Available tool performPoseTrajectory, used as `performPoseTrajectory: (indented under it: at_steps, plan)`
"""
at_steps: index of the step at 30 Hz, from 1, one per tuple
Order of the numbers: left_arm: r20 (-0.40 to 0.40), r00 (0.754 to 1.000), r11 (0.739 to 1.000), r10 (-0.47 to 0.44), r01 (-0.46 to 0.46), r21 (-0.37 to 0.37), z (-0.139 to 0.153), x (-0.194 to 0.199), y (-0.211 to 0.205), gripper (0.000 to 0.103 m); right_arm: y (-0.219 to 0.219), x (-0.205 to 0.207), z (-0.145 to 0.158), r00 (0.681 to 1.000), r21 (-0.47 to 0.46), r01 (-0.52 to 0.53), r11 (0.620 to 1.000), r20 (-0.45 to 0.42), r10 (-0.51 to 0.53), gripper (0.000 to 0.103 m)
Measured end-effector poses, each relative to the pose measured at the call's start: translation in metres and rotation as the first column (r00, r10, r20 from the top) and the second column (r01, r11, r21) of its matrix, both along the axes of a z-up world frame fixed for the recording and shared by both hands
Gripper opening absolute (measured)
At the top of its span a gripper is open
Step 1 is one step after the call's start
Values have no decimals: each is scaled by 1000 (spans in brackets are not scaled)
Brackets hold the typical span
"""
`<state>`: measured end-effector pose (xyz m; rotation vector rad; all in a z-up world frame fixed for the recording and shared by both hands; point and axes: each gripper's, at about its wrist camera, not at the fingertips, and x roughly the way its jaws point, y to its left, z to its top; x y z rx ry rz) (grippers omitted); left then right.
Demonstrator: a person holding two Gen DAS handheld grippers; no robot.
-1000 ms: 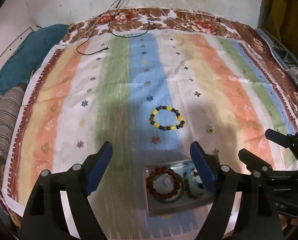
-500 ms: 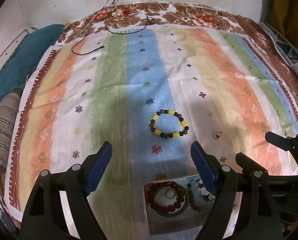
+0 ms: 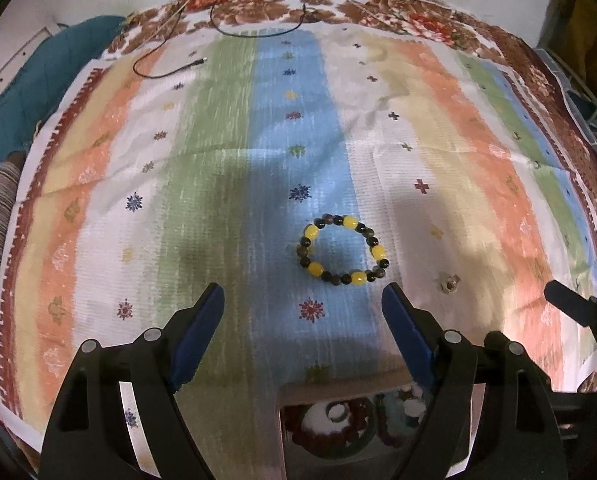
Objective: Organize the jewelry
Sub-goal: 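Move left gripper to the yellow-and-black bracelet while right gripper moves to the gold ring, then close left gripper on the yellow-and-black bracelet while right gripper closes on the gold ring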
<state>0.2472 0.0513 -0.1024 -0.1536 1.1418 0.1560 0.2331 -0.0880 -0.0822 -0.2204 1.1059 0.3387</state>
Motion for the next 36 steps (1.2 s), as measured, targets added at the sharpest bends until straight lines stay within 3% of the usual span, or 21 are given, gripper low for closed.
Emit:
performPoseTrajectory:
  at_steps: [21,36]
  plan:
    - [-118,992,999,-31,30,-17,-49,42,6,80,-7,39,-39,994,-23,59,998,-90,-61,81]
    - [-156,987,999,-36,33,-21,-66,56,11,78,-2,49,-55,992,-42,57,997,-108,-61,81]
